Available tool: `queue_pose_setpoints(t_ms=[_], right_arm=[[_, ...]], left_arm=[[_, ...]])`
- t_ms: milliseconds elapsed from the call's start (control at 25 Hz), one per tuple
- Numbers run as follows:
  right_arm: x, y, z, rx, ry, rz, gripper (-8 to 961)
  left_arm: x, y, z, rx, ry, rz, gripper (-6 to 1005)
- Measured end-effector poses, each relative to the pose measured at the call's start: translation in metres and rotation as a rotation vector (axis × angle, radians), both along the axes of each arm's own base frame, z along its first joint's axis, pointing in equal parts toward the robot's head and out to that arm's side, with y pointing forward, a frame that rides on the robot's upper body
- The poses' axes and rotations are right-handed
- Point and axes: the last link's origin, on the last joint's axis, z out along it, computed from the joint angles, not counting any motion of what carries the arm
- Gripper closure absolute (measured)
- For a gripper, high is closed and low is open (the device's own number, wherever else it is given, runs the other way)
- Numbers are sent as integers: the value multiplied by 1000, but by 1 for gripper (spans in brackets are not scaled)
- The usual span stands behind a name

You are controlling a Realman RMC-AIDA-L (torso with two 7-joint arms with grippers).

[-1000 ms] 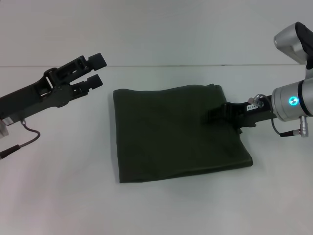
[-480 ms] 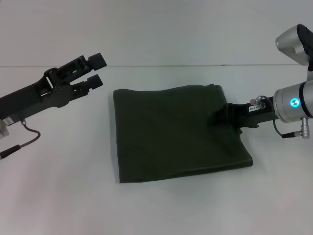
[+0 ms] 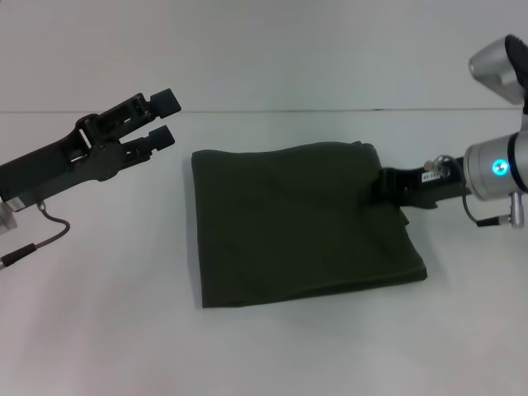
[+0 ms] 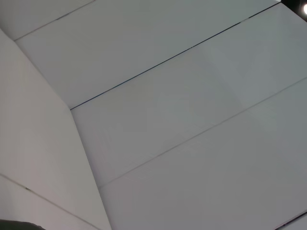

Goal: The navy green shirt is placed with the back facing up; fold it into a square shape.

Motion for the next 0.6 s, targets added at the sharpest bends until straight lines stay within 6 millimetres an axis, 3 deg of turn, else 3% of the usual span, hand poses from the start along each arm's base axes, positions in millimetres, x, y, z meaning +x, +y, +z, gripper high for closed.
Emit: queue_pose_setpoints(t_ms=[200,360,600], right_arm=[[-21,8,17,21,5,64,893],[-35,13,32,45,3,95,892],[-20,7,20,18,-17,54,892]], left_arm=[[0,1,1,6,-3,2,50],[1,1,3,15,-11,0,50],[-1,1,3,16,-14,8,51]])
